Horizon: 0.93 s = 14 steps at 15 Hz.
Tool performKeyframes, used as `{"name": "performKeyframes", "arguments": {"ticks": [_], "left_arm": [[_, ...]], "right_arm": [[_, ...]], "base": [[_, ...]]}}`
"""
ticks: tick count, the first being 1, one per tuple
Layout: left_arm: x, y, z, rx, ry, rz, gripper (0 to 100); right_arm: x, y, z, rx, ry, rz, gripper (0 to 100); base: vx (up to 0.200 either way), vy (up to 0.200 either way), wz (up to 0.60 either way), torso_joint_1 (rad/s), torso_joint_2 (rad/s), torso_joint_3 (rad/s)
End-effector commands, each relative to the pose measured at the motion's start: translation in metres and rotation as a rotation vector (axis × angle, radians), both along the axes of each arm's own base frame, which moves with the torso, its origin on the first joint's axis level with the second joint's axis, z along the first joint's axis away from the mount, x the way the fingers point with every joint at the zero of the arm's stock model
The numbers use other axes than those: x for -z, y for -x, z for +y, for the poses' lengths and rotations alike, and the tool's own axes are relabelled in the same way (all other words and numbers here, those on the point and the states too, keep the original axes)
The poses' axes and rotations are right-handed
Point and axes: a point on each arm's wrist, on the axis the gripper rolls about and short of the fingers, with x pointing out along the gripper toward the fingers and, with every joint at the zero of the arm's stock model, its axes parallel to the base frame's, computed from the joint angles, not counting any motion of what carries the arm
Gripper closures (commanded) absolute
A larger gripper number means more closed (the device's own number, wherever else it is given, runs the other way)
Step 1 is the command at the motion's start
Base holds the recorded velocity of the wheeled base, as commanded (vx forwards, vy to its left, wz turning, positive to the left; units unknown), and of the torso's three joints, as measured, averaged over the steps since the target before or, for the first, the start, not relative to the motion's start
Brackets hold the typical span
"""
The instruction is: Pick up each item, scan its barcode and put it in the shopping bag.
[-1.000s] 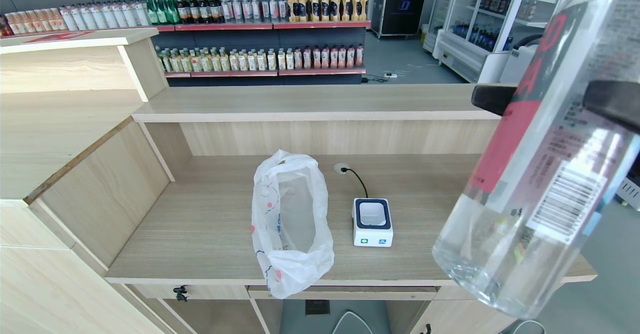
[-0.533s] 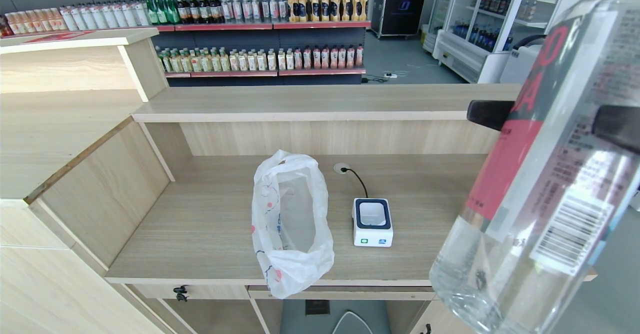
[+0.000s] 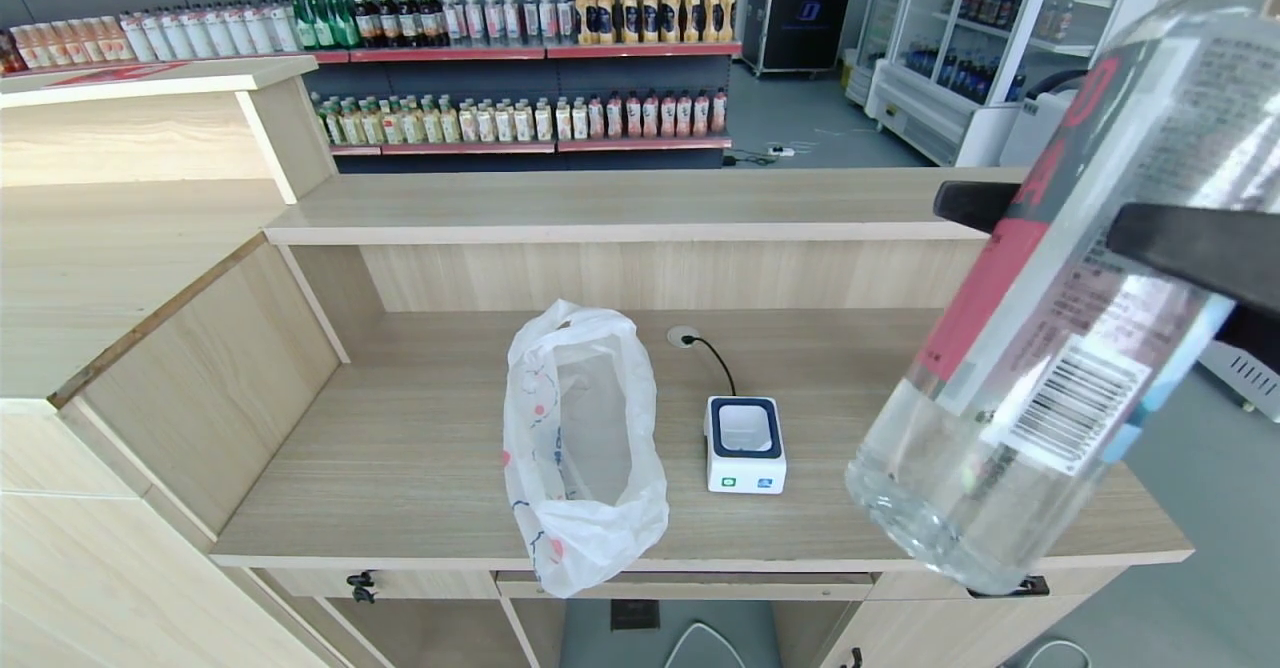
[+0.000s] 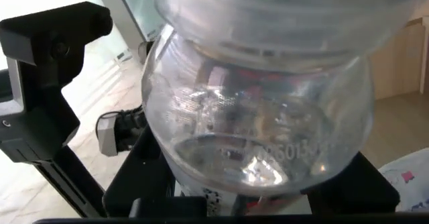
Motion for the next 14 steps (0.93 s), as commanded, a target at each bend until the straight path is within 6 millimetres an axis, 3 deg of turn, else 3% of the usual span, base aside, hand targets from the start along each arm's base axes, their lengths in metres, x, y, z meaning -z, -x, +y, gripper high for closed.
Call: {"name": "performKeyframes", "arguments": {"ticks": [1, 4, 7, 9, 14], "left_arm": [[0.0, 0.0, 0.0, -0.001, 0.0, 0.0, 0], [0.0, 0.0, 0.0, -0.001, 0.0, 0.0, 0], [0.0, 0.0, 0.0, -0.001, 0.0, 0.0, 0], [0.0, 0.0, 0.0, -0.001, 0.0, 0.0, 0], [0.0, 0.0, 0.0, -0.001, 0.0, 0.0, 0]], "right_arm": [[0.039, -0.059, -0.065, 0.394, 0.088, -0.157, 100], [0.082, -0.076, -0.135, 0.764, 0.287, -0.252, 100], [0.094, -0.071, -0.175, 0.928, 0.383, -0.169, 100], [0.095, -0.062, -0.182, 0.987, 0.414, -0.119, 100], [0.094, -0.067, -0.186, 1.152, 0.538, -0.23, 100]], "base": [[0.0, 0.0, 0.0, 0.0, 0.0, 0.0], [0.0, 0.0, 0.0, 0.0, 0.0, 0.0], [0.0, 0.0, 0.0, 0.0, 0.0, 0.0], [0.0, 0.0, 0.0, 0.0, 0.0, 0.0], [0.0, 0.0, 0.0, 0.0, 0.0, 0.0]]}}
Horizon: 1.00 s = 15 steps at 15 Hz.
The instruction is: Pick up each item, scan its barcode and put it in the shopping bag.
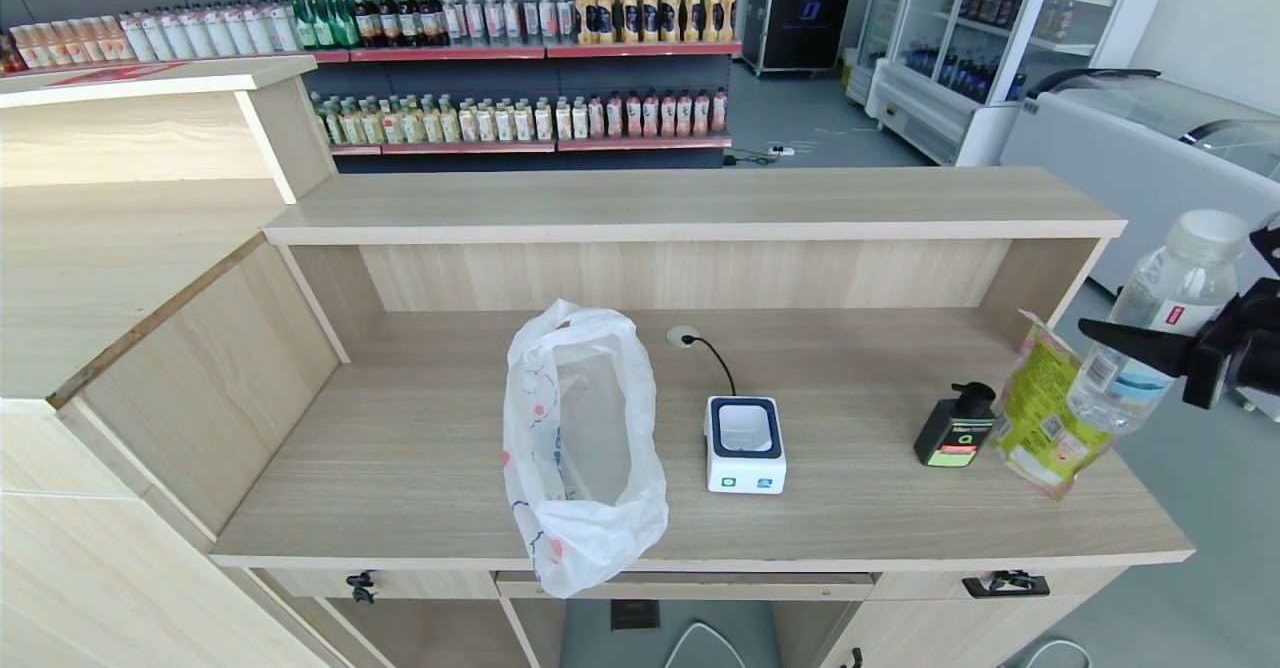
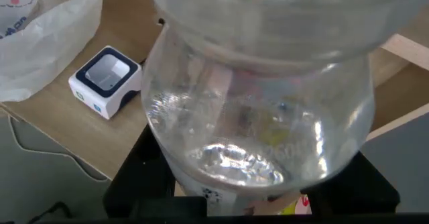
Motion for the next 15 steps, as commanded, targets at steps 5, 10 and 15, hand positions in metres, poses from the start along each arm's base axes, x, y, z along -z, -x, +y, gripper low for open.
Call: {"name": "performKeyframes", "arguments": {"ticks": [5, 10, 15], "left_arm": [[0.0, 0.0, 0.0, -0.001, 0.0, 0.0, 0], [0.0, 0.0, 0.0, -0.001, 0.0, 0.0, 0], [0.0, 0.0, 0.0, -0.001, 0.0, 0.0, 0]], "right_arm": [[-0.003, 0.006, 0.004, 0.05, 0.079, -0.035, 100], [-0.005, -0.023, 0.022, 0.038, 0.116, -0.076, 100], [0.027, -0.057, 0.029, -0.151, 0.199, -0.151, 100]], "base": [[0.0, 0.0, 0.24, 0.001, 0.0, 0.001], [0.0, 0.0, 0.6, 0.007, 0.0, 0.004], [0.0, 0.0, 0.12, 0.0, 0.0, 0.001]]}}
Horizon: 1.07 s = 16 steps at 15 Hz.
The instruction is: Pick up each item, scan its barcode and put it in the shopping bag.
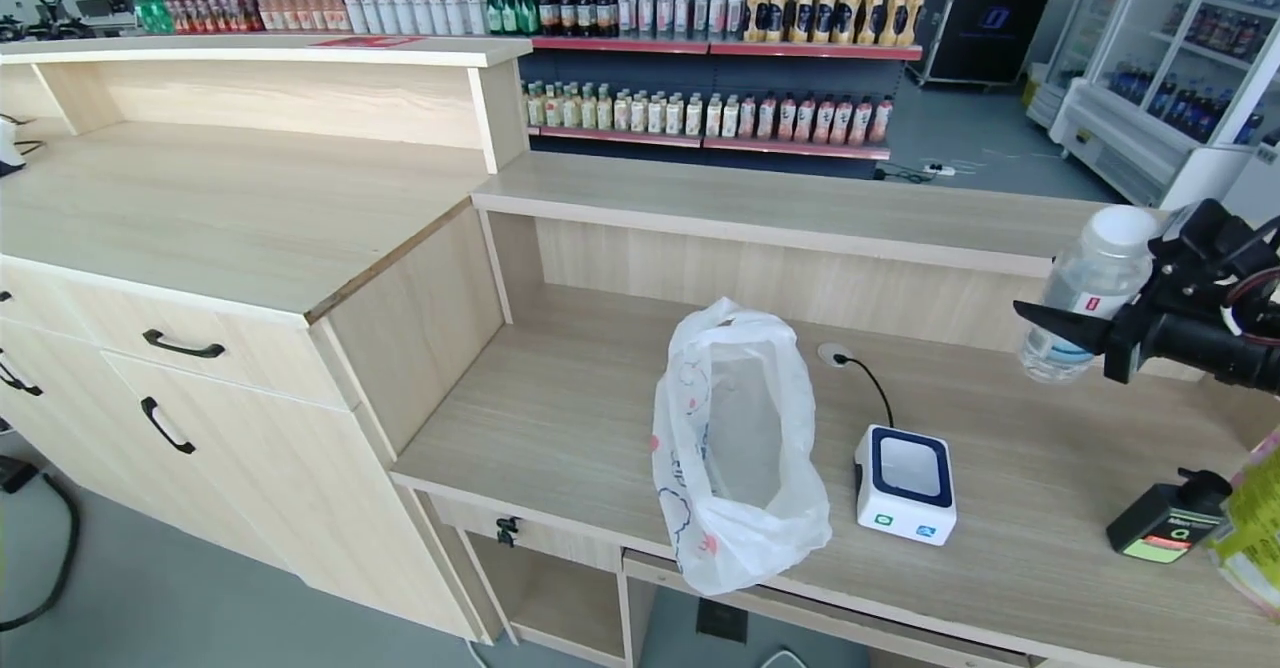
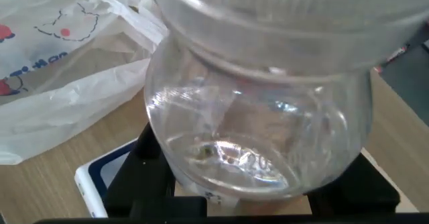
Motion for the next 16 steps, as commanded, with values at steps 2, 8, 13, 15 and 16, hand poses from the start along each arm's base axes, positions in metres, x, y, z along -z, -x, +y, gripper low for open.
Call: {"name": "performKeyframes", "arguments": {"ticks": [2, 8, 13, 15, 16], "left_arm": [[0.0, 0.0, 0.0, 0.0, 0.0, 0.001, 0], [0.0, 0.0, 0.0, 0.0, 0.0, 0.001, 0], [0.0, 0.0, 0.0, 0.0, 0.0, 0.001, 0], [0.0, 0.0, 0.0, 0.0, 0.0, 0.001, 0], [0.0, 0.0, 0.0, 0.0, 0.0, 0.001, 0]], "right_arm": [[0.027, -0.024, 0.008, -0.085, 0.013, 0.005, 100], [0.052, -0.038, 0.02, -0.141, 0.097, -0.016, 100], [0.07, -0.036, 0.031, -0.251, 0.173, -0.044, 100], [0.077, -0.036, 0.029, -0.338, 0.249, -0.113, 100], [0.08, -0.037, 0.029, -0.37, 0.293, -0.144, 100]], "base": [[0.0, 0.0, 0.0, 0.0, 0.0, 0.0], [0.0, 0.0, 0.0, 0.0, 0.0, 0.0], [0.0, 0.0, 0.0, 0.0, 0.0, 0.0], [0.0, 0.0, 0.0, 0.0, 0.0, 0.0], [0.0, 0.0, 0.0, 0.0, 0.0, 0.0]]}}
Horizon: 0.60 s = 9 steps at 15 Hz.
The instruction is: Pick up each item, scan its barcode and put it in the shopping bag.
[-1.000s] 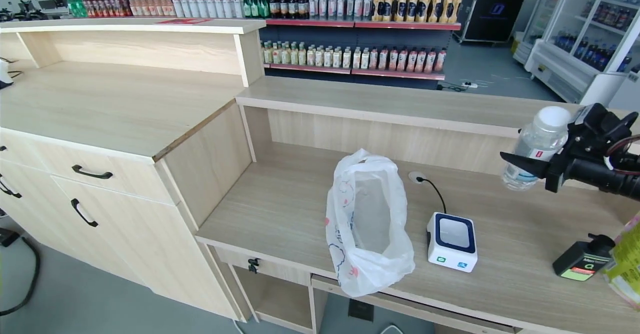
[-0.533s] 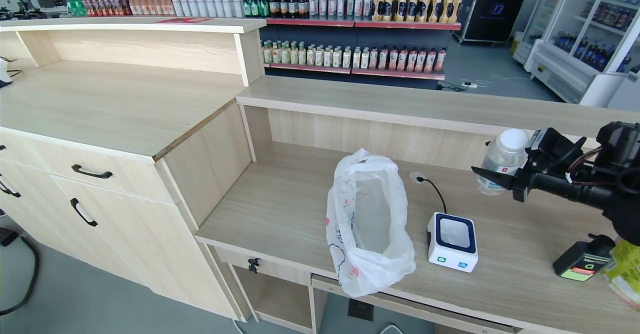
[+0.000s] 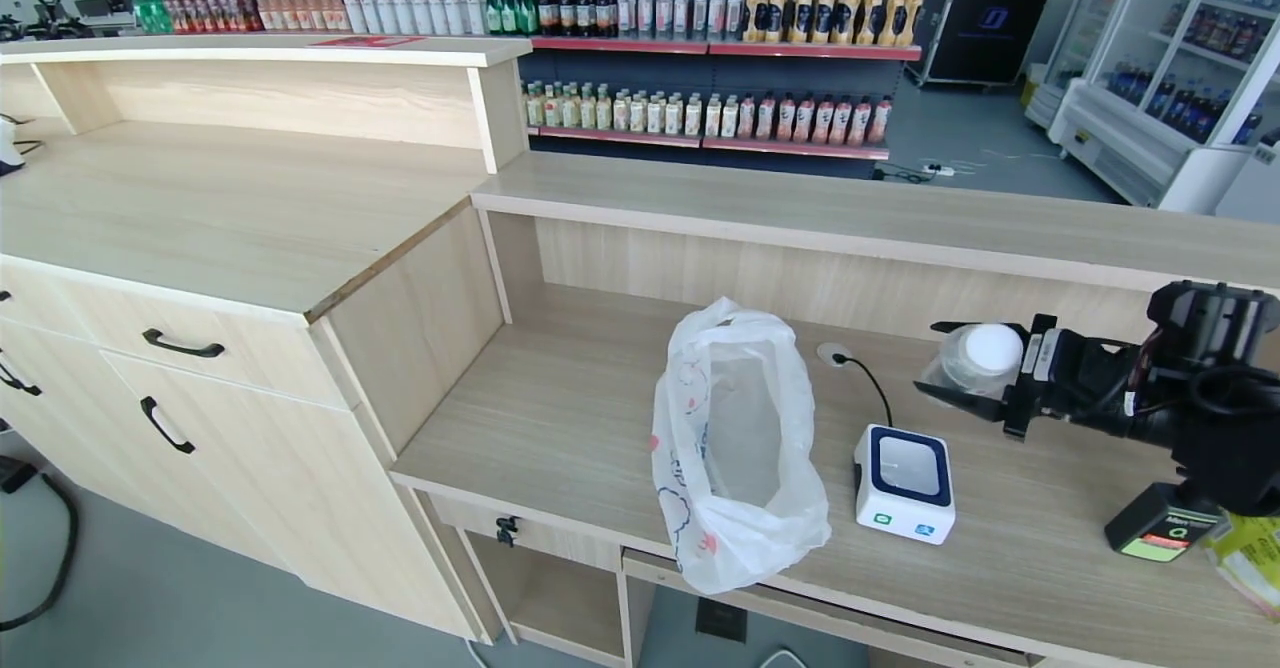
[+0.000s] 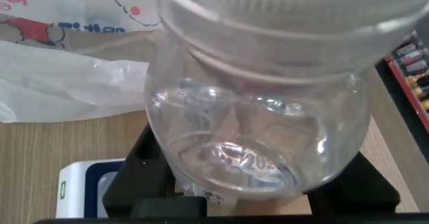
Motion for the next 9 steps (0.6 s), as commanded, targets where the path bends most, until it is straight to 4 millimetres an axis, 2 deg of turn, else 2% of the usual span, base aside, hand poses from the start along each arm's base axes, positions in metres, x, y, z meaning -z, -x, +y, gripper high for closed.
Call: {"name": "performKeyframes", "arguments": {"ticks": [1, 9], "left_arm": [[0.0, 0.0, 0.0, -0.001, 0.0, 0.0, 0], [0.0, 0.0, 0.0, -0.001, 0.0, 0.0, 0]], "right_arm": [[0.01, -0.004, -0.002, -0.036, 0.032, -0.006, 100], [0.03, -0.014, -0.003, -0.065, 0.11, -0.046, 100]], "base": [[0.0, 0.0, 0.0, 0.0, 0.0, 0.0], [0.0, 0.0, 0.0, 0.0, 0.0, 0.0]]}}
